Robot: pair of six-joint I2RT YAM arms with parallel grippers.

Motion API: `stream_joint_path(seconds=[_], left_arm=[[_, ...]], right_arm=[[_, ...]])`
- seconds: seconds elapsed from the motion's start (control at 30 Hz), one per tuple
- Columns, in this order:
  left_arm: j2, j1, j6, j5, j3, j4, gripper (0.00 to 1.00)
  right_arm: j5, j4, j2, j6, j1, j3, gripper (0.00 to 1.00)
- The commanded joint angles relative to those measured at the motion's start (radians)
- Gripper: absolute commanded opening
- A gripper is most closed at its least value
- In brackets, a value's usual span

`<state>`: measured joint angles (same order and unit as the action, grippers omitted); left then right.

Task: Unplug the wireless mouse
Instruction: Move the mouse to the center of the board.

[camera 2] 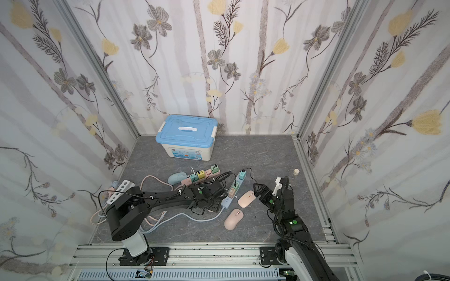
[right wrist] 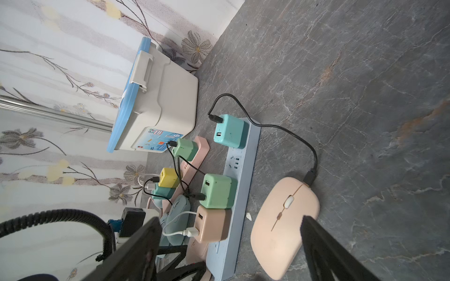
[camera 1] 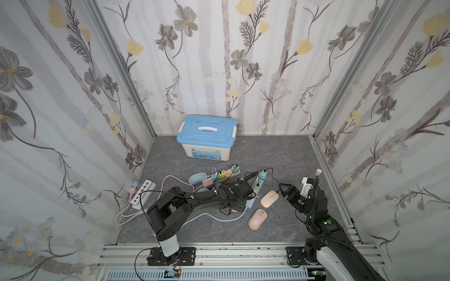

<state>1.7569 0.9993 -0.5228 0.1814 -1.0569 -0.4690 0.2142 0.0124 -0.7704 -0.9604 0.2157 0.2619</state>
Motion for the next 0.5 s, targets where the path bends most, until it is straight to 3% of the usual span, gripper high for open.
stream_joint_path(seconds=[0.0, 0.47], left_arm=[[0.021, -0.002, -0.008, 0.091, -0.010, -0.080, 0.69], [-0.018, -0.081, -0.030, 0.149, 0.009, -0.101, 0.66]], right_arm=[[0.001, 0.054, -0.002, -0.001, 0.001, -0.002, 0.89], [-0.007, 0.047, 0.002, -0.003, 0.001, -0.006, 0.89]])
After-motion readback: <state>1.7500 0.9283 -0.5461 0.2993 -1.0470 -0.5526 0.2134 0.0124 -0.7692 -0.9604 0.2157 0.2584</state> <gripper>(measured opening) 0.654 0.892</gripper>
